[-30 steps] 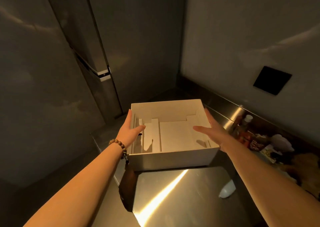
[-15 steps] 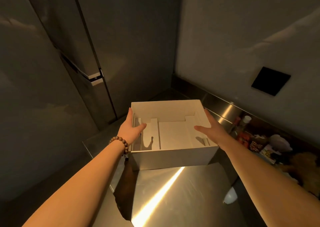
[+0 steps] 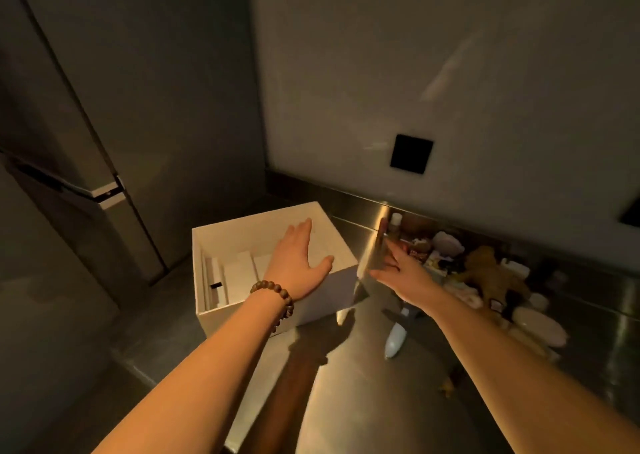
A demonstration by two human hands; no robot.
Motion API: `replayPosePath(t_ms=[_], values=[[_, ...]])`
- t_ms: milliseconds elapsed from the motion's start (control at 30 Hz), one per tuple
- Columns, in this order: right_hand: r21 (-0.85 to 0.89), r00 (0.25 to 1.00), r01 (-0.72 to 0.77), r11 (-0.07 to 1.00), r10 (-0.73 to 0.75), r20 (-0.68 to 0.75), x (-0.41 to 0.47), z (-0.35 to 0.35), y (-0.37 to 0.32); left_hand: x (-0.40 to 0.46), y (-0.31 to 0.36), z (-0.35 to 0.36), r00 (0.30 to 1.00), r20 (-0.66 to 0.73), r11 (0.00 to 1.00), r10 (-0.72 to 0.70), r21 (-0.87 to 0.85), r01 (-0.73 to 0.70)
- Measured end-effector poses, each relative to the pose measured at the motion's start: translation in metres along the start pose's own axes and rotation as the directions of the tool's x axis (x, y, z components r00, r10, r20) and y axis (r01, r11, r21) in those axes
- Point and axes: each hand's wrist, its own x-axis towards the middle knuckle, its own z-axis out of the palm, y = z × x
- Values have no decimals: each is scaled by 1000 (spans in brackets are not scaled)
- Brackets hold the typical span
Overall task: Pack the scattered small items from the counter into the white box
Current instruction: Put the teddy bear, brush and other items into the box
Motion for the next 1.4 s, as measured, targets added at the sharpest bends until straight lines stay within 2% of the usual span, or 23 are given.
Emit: replayPosePath(t_ms=[133,300,367,467,533,867,1000,1167,1300,1400], values=[[8,992,9,1000,-8,-123,-32,-35,34,-2,46,40,988,79,990,132,-64,-127],[-51,955,-111,993,92,-281,-58,-68,81,-14,75,95,942,235,970,240,-100,-222],[-100,947,-137,985,101,-304,-70,-76,95,-16,79,118,923,307,972,231,-106,-208],[-196,948,-48,979,-18,-318,-82,-89,116,-17,83,146,895,409,984,177,-93,-153],[-214,933,-110,971,26,-360,-84,-100,129,-14,86,162,881,452,990,139,-66,-122],[-290,889,-219,932,69,-452,-10,-134,153,22,92,208,886,439,988,153,-78,-132],[-200,870,-268,943,147,-471,21,-135,156,33,92,218,883,442,987,159,-92,-131],[-186,827,-227,956,89,-555,27,-137,158,40,89,227,886,445,991,131,-49,-122],[-182,801,-217,959,68,-595,12,-137,155,31,81,234,877,479,998,29,42,-56],[-181,791,-171,968,25,-611,0,-135,149,19,79,235,910,415,1000,-20,2,21]])
